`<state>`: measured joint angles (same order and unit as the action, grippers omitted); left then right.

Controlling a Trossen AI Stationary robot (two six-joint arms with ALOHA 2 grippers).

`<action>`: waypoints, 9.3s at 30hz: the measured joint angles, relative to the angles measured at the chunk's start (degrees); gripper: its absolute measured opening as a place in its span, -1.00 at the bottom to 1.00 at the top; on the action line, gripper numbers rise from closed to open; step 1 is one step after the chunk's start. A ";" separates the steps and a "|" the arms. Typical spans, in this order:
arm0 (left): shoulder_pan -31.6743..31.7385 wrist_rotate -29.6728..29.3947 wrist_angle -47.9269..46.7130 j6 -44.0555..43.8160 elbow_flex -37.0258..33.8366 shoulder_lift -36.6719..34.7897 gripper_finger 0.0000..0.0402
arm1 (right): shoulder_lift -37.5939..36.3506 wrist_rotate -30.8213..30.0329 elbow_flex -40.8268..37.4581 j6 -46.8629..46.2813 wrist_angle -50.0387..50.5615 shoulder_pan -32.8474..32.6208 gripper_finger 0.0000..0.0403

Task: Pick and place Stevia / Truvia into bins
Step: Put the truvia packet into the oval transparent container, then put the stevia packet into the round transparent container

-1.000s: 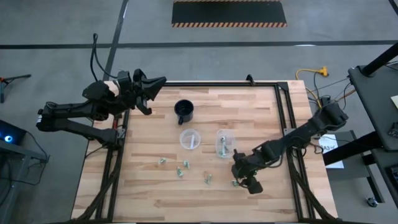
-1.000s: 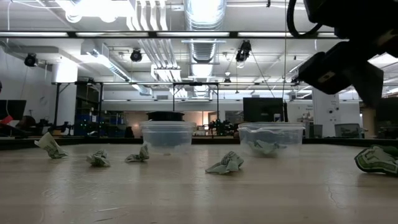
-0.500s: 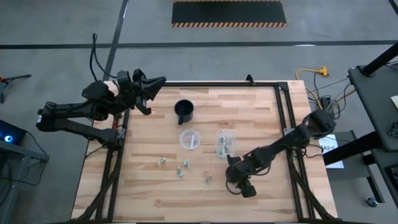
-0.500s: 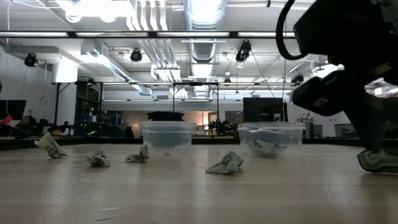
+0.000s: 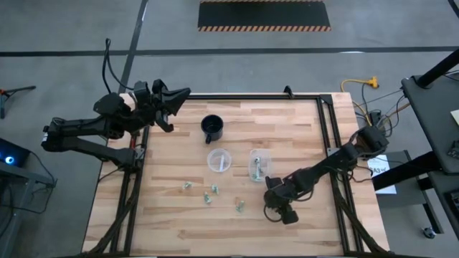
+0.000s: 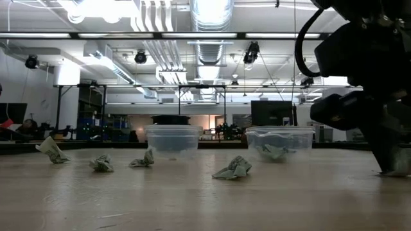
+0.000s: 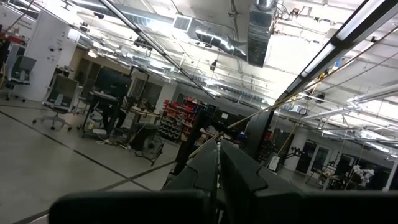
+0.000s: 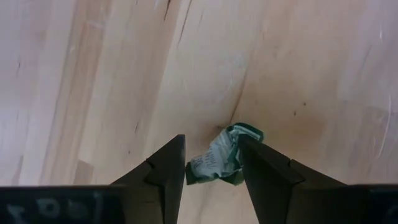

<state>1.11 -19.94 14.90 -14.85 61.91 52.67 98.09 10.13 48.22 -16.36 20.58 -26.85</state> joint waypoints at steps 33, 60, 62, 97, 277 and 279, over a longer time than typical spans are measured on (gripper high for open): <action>0.00 -0.02 0.10 0.05 0.01 0.13 -0.99 | -8.83 0.19 -1.97 -5.07 2.12 7.92 -0.95; 0.00 -0.02 0.02 0.07 0.02 0.13 -0.99 | -22.23 -1.18 -1.94 -6.06 -2.85 19.47 -0.94; 0.00 -0.02 0.02 0.08 0.02 0.13 -0.99 | -22.08 -1.31 -1.94 -6.20 -4.24 20.74 -0.94; 0.01 -0.01 -0.02 0.24 0.02 0.19 -0.99 | -22.76 -1.27 -1.72 -7.11 -6.63 26.53 -0.21; -14.35 28.43 -62.46 -13.31 -11.46 17.51 0.05 | -95.32 -14.67 -45.57 7.39 -16.11 26.63 -0.59; -14.34 28.41 -61.77 -13.24 -12.66 17.51 0.05 | -95.32 -14.66 -45.57 7.41 -16.13 26.64 -0.58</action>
<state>-13.24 8.47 -46.88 -28.09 49.26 70.17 2.76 -4.53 2.66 -8.95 4.45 -0.21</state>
